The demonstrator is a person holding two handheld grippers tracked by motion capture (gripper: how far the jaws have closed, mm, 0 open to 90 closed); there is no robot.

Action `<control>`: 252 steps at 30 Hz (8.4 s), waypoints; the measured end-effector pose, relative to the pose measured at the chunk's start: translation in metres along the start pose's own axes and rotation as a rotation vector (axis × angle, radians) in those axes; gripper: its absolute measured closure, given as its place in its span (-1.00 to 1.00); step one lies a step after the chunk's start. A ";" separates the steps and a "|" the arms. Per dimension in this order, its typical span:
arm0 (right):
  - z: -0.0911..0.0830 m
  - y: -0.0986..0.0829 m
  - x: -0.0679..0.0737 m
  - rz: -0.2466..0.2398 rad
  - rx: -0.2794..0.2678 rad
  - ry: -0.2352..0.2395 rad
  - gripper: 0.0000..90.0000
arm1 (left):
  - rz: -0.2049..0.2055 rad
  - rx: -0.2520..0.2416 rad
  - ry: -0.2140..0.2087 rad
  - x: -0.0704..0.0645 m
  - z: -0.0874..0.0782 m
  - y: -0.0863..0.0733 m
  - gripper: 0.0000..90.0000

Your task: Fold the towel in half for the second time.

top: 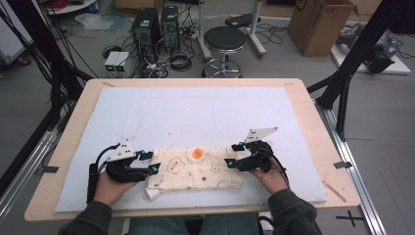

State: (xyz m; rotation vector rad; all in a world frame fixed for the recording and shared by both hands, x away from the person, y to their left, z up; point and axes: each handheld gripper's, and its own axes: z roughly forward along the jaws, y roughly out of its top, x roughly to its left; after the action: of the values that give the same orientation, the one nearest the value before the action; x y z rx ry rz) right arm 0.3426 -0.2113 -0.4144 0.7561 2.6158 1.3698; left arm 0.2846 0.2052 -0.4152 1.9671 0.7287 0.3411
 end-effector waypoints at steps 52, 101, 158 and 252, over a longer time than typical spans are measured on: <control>0.015 0.008 -0.052 0.127 0.062 -0.056 0.22 | -0.114 0.121 0.103 0.049 0.042 0.012 0.14; 0.016 -0.006 -0.044 0.082 0.124 -0.046 0.88 | -0.094 0.139 0.140 0.045 0.035 0.006 0.90; 0.032 0.043 -0.100 0.232 0.035 -0.077 0.89 | -0.111 0.037 0.251 0.079 0.053 0.034 0.89; -0.005 -0.013 -0.034 0.081 0.018 0.033 0.59 | 0.016 0.056 0.056 0.021 0.014 -0.009 0.39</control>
State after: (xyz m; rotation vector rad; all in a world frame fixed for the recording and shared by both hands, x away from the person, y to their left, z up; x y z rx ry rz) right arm 0.3653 -0.2372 -0.4269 0.8587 2.6536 1.3928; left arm 0.3053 0.2117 -0.4317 2.0244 0.7662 0.3907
